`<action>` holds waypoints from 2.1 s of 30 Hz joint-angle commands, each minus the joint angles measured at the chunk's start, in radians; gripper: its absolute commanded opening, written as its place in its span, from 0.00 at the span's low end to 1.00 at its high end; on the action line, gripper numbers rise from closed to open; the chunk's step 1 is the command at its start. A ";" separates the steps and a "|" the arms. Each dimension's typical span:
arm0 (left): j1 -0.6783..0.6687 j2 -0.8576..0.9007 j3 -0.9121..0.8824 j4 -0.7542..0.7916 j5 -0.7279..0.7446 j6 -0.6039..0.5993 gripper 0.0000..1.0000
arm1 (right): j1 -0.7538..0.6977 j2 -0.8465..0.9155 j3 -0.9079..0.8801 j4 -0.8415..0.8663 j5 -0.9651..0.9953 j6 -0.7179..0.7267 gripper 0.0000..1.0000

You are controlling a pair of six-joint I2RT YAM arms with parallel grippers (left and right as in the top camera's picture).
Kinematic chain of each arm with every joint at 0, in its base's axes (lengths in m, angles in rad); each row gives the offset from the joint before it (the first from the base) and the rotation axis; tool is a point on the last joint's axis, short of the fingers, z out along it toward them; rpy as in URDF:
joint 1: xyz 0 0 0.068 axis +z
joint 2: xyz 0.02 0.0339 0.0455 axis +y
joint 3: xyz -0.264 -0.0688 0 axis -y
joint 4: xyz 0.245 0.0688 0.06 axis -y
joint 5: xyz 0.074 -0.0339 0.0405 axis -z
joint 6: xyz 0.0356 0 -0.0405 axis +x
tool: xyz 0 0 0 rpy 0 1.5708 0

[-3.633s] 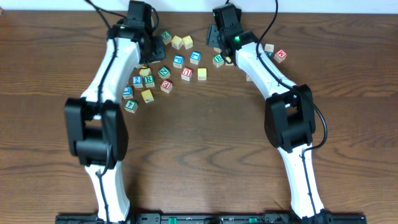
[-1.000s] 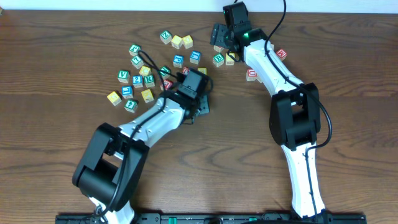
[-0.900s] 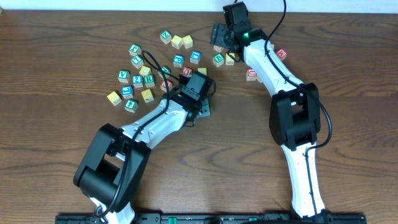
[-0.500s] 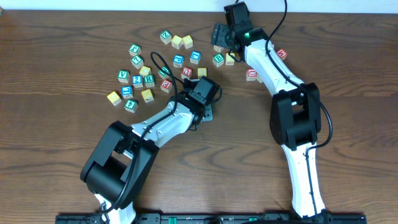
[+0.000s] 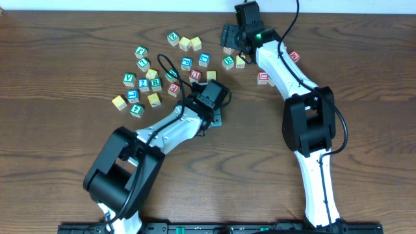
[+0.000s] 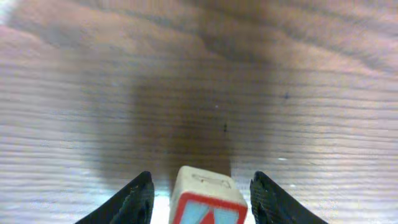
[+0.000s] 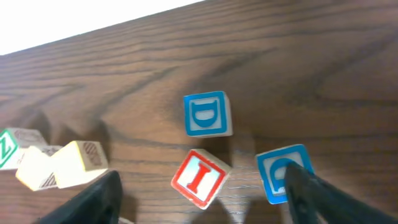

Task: Spell out AI2
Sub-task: 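Carry red A block toward table center and release it, then lower right gripper onto red I block and grasp it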

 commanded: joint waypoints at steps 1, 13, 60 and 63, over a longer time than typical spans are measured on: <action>0.046 -0.141 0.010 -0.037 -0.003 0.061 0.50 | -0.004 0.007 0.057 -0.007 -0.067 -0.033 0.64; 0.290 -0.321 0.010 -0.153 -0.003 0.121 0.56 | 0.035 0.024 0.058 -0.017 0.027 0.029 0.50; 0.409 -0.321 0.010 -0.167 -0.018 0.143 0.58 | 0.052 0.142 0.058 0.047 0.127 0.087 0.35; 0.409 -0.321 0.010 -0.167 -0.018 0.142 0.58 | 0.052 0.140 0.058 0.046 0.127 0.086 0.33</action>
